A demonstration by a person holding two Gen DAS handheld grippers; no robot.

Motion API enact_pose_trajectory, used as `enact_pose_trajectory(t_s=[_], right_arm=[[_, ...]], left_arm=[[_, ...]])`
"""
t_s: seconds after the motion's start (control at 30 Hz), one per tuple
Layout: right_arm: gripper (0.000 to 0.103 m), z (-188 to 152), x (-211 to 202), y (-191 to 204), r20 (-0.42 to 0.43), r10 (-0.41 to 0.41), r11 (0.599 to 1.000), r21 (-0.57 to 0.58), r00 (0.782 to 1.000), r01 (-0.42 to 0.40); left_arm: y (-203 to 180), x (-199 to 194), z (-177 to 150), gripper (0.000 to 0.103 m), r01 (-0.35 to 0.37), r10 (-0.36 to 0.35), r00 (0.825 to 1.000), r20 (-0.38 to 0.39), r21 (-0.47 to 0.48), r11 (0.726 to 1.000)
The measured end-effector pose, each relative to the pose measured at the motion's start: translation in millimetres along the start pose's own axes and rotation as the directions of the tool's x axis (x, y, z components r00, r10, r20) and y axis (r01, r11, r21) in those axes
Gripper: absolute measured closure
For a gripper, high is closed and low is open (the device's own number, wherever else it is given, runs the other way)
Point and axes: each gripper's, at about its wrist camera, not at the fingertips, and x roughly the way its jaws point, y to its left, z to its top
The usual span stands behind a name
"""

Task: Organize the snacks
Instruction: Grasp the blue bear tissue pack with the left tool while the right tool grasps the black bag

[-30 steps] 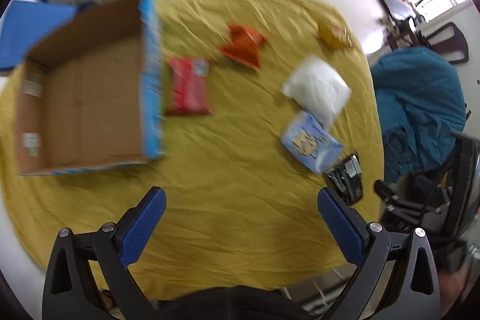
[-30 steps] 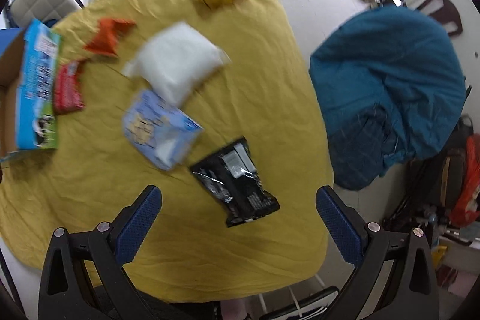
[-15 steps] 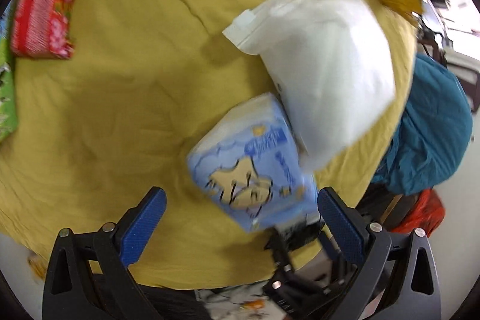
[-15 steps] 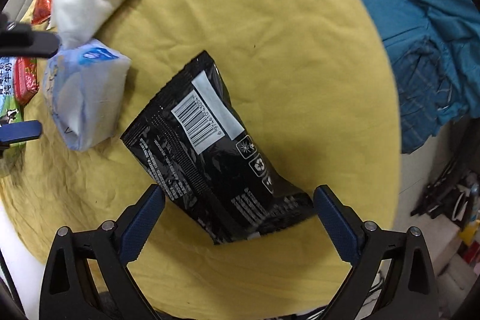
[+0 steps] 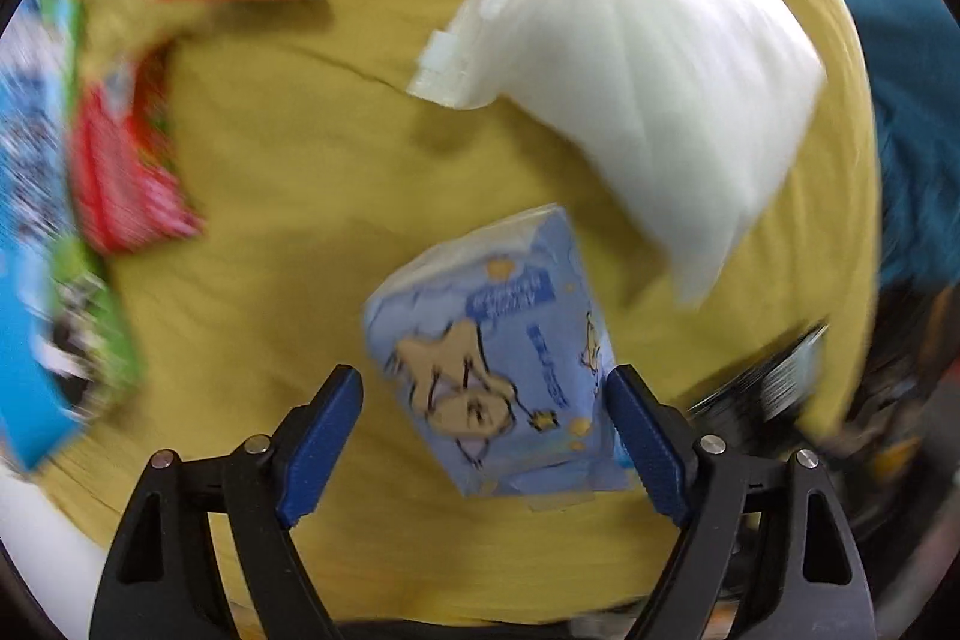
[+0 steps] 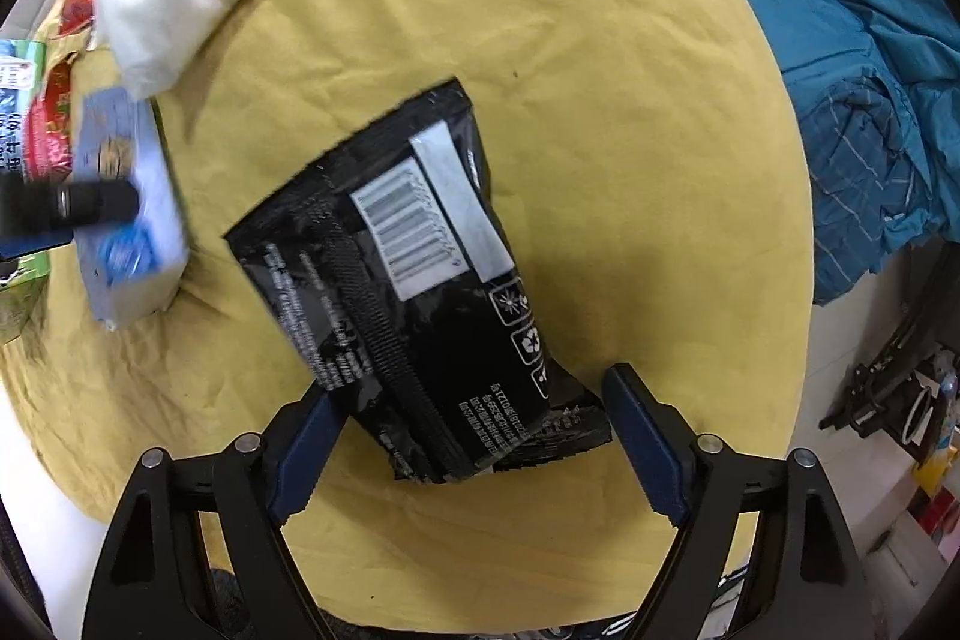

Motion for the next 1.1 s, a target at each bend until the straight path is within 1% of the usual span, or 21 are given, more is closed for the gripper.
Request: enact_pose_trajectory(t_s=[0.03,0.07,0.13,0.2,0.23,0.3,0.33,0.37,0.43,0.47,0.5,0.6,0.63,0.67,0.7,0.73,0.83,0.9,0.97,1.03,1.1], right_arm=[[0.015,2,1,-2,0.004,-0.001,1.0,-0.007,1.0,0.001],[0.015,5,2,-5,0.008,-0.004,1.0,-0.014,1.0,0.004],[0.015,9,4,-3,0.02,-0.016,0.999,-0.03,1.0,0.016],[0.015,13,8,-3,0.024,-0.022,0.999,-0.038,0.999,0.023],[0.015,15,10,-2,0.02,-0.025,0.999,-0.04,0.999,0.026],[0.015,18,15,0,0.026,-0.014,0.999,-0.033,1.0,0.015],[0.016,21,18,7,0.026,-0.012,1.0,-0.028,1.0,0.012],[0.016,22,17,11,0.023,-0.009,1.0,-0.023,1.0,0.01],[0.027,28,19,17,0.021,-0.002,1.0,0.0,1.0,0.002],[0.037,29,20,18,0.018,0.0,1.0,0.009,1.0,0.0],[0.041,27,19,27,0.016,-0.005,1.0,0.016,1.0,0.005],[0.045,25,19,31,0.019,-0.007,0.999,0.039,1.0,0.006],[0.046,25,23,33,0.021,-0.013,0.999,0.04,1.0,0.012],[0.046,25,22,35,0.021,-0.019,0.999,0.043,1.0,0.019],[0.047,23,23,39,0.02,-0.022,0.999,0.047,1.0,0.021],[0.048,22,24,42,0.017,-0.019,0.998,0.055,1.0,0.018],[0.049,14,11,48,0.005,-0.006,0.997,0.079,1.0,0.005],[0.05,10,11,49,-0.002,0.011,0.996,0.092,1.0,-0.011],[0.05,15,11,43,-0.004,0.02,0.995,0.098,1.0,-0.019],[0.051,6,-9,39,0.002,0.023,0.995,0.093,1.0,-0.023],[0.051,5,-13,42,0.012,0.022,0.996,0.085,1.0,-0.023]], left_arm=[[0,-2,-6,0.02,-0.035,0.034,0.999,0.017,0.044,0.998],[0,-2,-10,0.02,-0.046,0.044,0.999,0.024,0.062,0.997],[1,3,-16,0.019,-0.045,0.044,0.999,0.022,0.087,0.995],[3,11,-17,0.019,-0.022,0.022,1.0,0.008,0.071,0.997],[6,17,-17,0.019,0.015,-0.014,1.0,-0.004,0.047,0.999],[3,28,-14,0.019,0.062,-0.062,0.998,-0.017,0.001,0.998],[7,31,-14,0.019,0.1,-0.101,0.995,-0.017,-0.038,0.994],[9,33,-14,0.02,0.117,-0.118,0.993,-0.016,-0.063,0.991],[16,38,-16,0.02,0.151,-0.153,0.988,-0.008,-0.112,0.982],[18,41,-17,0.023,0.161,-0.163,0.987,-0.003,-0.126,0.979],[24,45,-19,0.025,0.165,-0.166,0.986,0.003,-0.128,0.978],[21,49,-25,0.036,0.156,-0.153,0.988,0.03,-0.103,0.982],[11,48,-27,0.043,0.156,-0.153,0.987,0.039,-0.091,0.983],[4,47,-29,0.045,0.159,-0.156,0.987,0.046,-0.079,0.984],[8,43,-33,0.046,0.15,-0.147,0.988,0.051,-0.067,0.986],[2,41,-36,0.05,0.139,-0.136,0.989,0.059,-0.052,0.989],[-8,35,-43,0.057,0.12,-0.118,0.99,0.074,-0.023,0.993],[-15,28,-52,0.059,0.085,-0.086,0.992,0.095,0.005,0.996],[-20,21,-58,0.061,0.066,-0.068,0.992,0.109,0.017,0.998],[-18,17,-68,0.062,0.069,-0.07,0.991,0.117,0.013,0.998],[-15,14,-73,0.063,0.062,-0.062,0.99,0.129,0.004,0.998]])
